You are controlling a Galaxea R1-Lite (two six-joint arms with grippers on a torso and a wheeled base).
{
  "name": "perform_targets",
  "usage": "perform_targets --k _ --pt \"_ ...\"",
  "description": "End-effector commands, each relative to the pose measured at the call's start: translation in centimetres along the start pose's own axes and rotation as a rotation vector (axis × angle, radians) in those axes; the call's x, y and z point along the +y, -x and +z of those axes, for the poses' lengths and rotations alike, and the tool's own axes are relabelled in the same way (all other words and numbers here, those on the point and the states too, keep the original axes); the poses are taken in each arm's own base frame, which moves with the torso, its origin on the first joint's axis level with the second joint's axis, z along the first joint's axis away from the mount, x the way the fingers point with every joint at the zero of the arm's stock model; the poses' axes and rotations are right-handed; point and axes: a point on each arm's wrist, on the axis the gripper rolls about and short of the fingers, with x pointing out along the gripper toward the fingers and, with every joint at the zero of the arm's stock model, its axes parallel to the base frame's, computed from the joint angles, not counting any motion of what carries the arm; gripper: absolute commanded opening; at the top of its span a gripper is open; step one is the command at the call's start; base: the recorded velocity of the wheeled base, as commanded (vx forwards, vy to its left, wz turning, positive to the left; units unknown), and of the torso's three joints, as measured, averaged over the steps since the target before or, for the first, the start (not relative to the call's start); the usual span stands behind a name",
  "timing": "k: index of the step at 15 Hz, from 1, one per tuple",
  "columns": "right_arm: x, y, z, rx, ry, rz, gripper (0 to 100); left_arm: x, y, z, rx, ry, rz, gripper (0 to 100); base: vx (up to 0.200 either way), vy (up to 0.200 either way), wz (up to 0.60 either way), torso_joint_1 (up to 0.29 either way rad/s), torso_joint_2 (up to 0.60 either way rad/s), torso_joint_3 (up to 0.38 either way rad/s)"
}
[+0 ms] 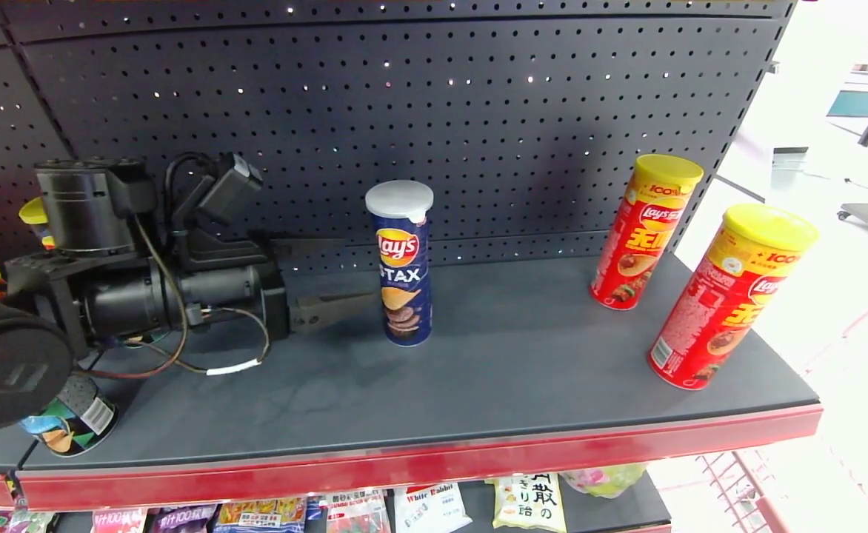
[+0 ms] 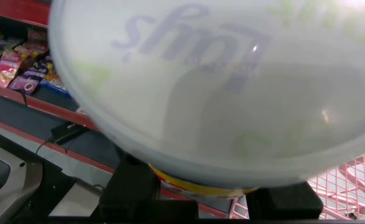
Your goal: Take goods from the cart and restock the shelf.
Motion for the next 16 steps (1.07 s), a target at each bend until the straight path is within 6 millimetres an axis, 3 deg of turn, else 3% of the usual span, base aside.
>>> perform_targets --k 1,9,16 --pt "0.0 0.0 0.0 0.001 -0.001 0.001 0 2.7 -2.4 -0.6 0.007 -0.033 -0.001 100 0.000 0.000 0.00 0.000 0.00 0.000" --pt "0.0 0.0 0.0 0.003 -0.005 0.001 0 5.4 -5.4 -0.5 -0.030 -0.055 -0.083 100 0.000 0.000 0.00 0.000 0.00 0.000" --pt "0.0 0.0 0.0 0.001 -0.005 -0.001 0 6.1 -7.2 -0.9 -0.038 -0.056 -0.121 100 0.000 0.000 0.00 0.000 0.00 0.000"
